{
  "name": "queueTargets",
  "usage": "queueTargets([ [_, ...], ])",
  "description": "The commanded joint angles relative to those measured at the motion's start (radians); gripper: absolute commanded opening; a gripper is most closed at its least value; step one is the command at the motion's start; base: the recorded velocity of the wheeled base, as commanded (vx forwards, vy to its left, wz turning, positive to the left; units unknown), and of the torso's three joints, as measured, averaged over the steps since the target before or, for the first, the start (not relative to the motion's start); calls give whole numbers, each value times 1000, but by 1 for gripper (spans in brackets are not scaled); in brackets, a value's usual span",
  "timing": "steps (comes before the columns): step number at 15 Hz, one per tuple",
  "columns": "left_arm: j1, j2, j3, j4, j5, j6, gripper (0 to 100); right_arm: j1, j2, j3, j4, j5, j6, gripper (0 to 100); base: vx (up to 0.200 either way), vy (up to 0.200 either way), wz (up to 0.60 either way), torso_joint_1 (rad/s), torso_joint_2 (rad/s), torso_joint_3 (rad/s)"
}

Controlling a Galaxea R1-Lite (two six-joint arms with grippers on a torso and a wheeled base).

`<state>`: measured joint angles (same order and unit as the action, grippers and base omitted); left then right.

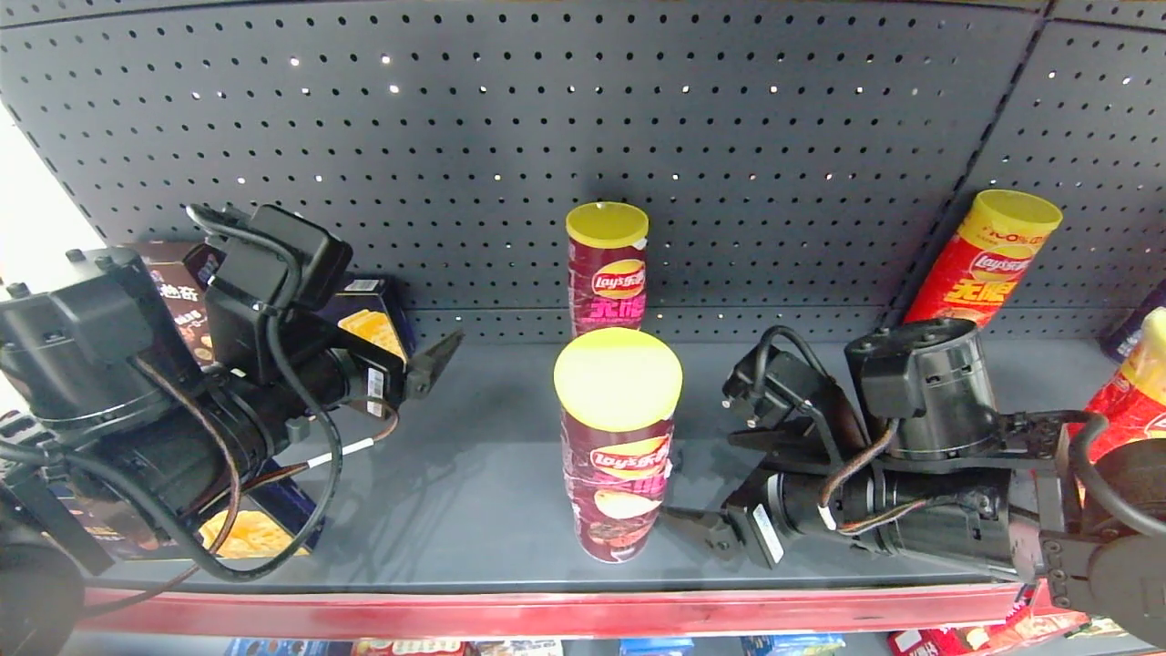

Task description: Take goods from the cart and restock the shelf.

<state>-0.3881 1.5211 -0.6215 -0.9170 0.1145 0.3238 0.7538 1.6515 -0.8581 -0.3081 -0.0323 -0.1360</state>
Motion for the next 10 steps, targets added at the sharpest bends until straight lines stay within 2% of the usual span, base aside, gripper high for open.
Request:
queueTargets([
  [1, 0, 1, 2, 0, 1, 0, 100, 2, -1, 2, 0, -1, -1, 100, 0, 0, 0, 0, 0, 0],
  [6, 2, -21, 20, 0, 1, 0, 100, -27, -81, 11, -8, -3, 3, 100, 0, 0, 0, 0, 0, 0],
  [10, 0, -243, 62, 27, 2, 1, 100, -68, -317, 63, -8, -3, 6, 100, 0, 0, 0, 0, 0, 0],
])
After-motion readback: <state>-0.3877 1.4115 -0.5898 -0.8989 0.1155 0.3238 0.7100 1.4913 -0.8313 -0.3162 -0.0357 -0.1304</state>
